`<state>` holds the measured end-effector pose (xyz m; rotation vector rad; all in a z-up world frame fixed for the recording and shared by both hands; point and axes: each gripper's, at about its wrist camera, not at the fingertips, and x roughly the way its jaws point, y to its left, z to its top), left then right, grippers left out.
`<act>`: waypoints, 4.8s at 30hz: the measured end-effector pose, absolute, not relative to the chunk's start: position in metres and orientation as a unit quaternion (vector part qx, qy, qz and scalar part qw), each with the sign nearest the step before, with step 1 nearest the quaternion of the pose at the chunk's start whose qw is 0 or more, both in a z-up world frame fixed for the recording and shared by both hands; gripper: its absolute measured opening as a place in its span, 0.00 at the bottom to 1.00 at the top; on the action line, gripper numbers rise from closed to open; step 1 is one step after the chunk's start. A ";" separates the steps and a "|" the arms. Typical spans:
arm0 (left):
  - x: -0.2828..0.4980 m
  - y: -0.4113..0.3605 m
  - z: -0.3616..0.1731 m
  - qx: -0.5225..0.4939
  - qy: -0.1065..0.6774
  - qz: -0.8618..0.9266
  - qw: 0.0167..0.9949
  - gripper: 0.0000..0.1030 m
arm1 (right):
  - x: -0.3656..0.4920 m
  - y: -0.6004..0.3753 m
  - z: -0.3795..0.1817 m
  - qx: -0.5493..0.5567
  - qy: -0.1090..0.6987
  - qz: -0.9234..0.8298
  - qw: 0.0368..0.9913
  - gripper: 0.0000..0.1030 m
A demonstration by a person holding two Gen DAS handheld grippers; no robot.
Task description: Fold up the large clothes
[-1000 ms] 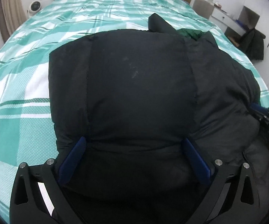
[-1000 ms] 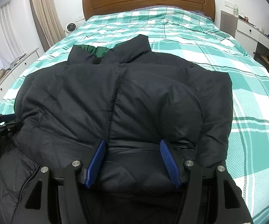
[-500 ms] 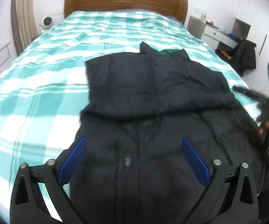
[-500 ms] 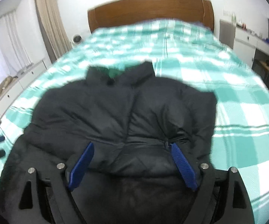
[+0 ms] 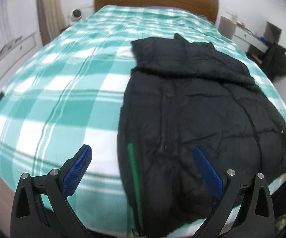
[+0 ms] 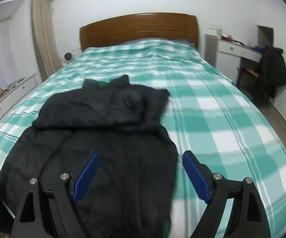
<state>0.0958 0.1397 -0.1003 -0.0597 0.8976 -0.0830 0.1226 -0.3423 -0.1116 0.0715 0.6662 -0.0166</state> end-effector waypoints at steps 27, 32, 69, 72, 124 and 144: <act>0.092 0.139 -0.170 -0.103 0.553 -0.124 0.817 0.98 | 0.058 -0.371 -0.190 0.094 0.495 0.086 0.860 0.84; 0.089 0.129 -0.175 -0.096 0.554 -0.119 0.818 0.98 | 0.062 -0.363 -0.217 0.137 0.516 0.124 0.836 0.85; 0.005 0.170 -0.095 -0.149 0.568 -0.197 0.785 0.14 | 0.006 -0.355 -0.128 0.172 0.525 0.200 0.809 0.16; -0.008 0.180 -0.057 -0.153 0.553 -0.212 0.791 0.14 | -0.010 -0.365 -0.098 0.242 0.496 0.233 0.801 0.15; 0.312 0.114 -0.088 0.013 0.503 -0.167 0.848 0.20 | 0.313 -0.329 -0.130 0.005 0.462 0.113 0.880 0.18; 0.402 0.128 -0.132 -0.098 0.444 -0.013 0.890 0.38 | 0.395 -0.324 -0.162 -0.030 0.425 -0.040 0.904 0.14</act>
